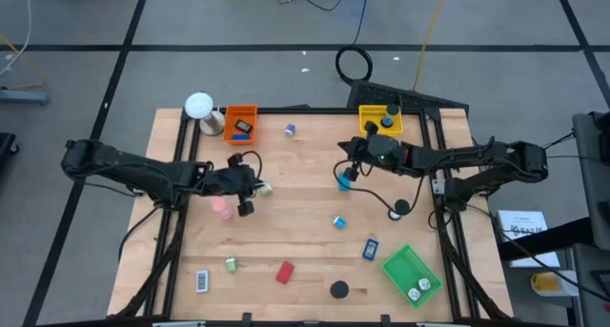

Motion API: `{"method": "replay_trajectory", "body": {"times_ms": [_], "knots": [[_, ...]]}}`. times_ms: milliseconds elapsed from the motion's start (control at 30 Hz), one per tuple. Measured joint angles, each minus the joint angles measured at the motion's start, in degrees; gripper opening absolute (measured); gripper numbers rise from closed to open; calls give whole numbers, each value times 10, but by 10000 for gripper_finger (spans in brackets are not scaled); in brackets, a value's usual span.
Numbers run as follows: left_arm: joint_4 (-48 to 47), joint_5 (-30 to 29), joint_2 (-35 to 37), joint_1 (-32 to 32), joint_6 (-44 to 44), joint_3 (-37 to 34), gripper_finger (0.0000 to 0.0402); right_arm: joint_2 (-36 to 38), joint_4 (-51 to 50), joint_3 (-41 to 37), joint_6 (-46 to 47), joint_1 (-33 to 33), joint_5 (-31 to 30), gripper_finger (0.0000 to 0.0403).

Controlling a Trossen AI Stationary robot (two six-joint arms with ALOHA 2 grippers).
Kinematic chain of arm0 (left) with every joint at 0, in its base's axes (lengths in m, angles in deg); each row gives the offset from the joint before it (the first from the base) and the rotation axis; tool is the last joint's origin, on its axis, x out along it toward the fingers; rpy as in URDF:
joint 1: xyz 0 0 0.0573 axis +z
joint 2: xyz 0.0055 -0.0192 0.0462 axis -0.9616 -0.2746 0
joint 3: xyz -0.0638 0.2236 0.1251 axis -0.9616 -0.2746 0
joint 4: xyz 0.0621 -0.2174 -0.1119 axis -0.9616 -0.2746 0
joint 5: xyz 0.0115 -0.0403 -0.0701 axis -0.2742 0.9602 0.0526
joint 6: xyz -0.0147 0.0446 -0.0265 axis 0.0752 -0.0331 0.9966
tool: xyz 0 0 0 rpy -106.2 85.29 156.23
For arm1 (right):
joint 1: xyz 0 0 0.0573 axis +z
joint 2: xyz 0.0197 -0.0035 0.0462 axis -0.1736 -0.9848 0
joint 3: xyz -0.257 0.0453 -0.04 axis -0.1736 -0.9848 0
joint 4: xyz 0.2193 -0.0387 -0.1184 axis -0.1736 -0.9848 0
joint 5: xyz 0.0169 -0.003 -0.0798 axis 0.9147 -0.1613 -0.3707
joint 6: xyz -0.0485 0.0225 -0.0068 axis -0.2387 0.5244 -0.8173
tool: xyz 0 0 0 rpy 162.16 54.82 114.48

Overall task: Pick & Place Office items
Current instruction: Put the pink hourglass into the yellow bin

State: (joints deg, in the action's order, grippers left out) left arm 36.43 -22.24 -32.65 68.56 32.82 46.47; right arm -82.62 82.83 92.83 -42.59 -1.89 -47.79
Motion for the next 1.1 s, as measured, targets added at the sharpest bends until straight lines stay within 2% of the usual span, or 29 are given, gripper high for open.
{"method": "replay_trajectory", "body": {"times_ms": [167, 267, 467, 800, 933, 1100], "knots": [[-83, 1, -1, 3, 5, 52, 6, 0, -2, 0, -27, 0, 0, 2], [-145, 0, -2, 8, 42, 77, 10, 0, -2, 0, -23, 0, 1, 2], [-261, 1, -2, 19, 113, 117, 68, 0, -2, 0, -23, 0, 1, 2], [-383, 24, -10, 45, 179, 119, 172, 0, -2, 0, -23, 0, 1, 2], [-389, 66, -10, 41, 169, 119, 205, 0, -2, 0, -23, 0, 1, 2], [-389, 81, -17, 25, 165, 119, 240, 0, -2, 0, -23, 0, 1, 2]]}}
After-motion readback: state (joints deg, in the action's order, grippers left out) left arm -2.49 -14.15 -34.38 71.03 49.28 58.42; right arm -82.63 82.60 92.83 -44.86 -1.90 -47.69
